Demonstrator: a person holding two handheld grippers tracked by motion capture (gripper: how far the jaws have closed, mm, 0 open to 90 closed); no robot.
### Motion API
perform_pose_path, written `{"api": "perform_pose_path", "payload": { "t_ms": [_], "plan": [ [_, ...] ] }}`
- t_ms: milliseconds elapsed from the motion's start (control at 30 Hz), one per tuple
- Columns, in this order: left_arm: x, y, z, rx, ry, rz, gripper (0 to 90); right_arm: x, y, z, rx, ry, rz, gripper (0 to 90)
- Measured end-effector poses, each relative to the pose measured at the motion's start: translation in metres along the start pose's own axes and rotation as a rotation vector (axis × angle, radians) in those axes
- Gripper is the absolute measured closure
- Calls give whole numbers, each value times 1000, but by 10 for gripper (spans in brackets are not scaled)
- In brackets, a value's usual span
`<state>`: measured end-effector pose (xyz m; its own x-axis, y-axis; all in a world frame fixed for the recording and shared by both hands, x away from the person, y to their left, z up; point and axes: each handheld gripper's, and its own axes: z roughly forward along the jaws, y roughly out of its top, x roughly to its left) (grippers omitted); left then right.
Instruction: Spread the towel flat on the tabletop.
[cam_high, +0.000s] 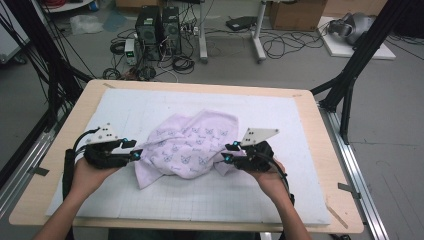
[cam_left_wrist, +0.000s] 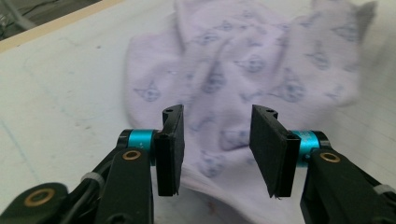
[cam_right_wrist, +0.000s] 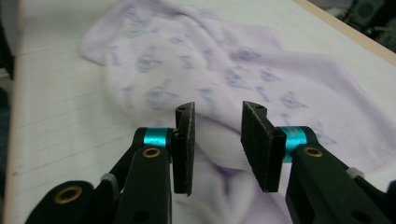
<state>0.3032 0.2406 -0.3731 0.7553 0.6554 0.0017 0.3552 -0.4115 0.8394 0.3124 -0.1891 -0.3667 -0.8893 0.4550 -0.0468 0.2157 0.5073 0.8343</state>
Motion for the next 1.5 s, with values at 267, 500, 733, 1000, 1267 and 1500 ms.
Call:
{"api": "perform_pose_path", "payload": {
  "t_ms": [267,500,733,1000,1267,1500],
  "plan": [
    [-30,-22,26,81,-84,50,538,29,-11,33,26,70,-16,522],
    [-27,-40,63,163,-105,44,619,33,-13,73,132,12,-64,606],
    [-32,-34,59,180,-104,90,846,29,-14,78,133,44,-91,894],
    [-39,-27,23,105,-104,86,856,31,-6,43,61,60,-86,896],
    [-38,-21,5,77,-78,86,852,39,-4,41,43,73,-78,658],
    [-35,-22,24,87,-107,62,851,44,1,93,152,10,-140,609]
  ]
}}
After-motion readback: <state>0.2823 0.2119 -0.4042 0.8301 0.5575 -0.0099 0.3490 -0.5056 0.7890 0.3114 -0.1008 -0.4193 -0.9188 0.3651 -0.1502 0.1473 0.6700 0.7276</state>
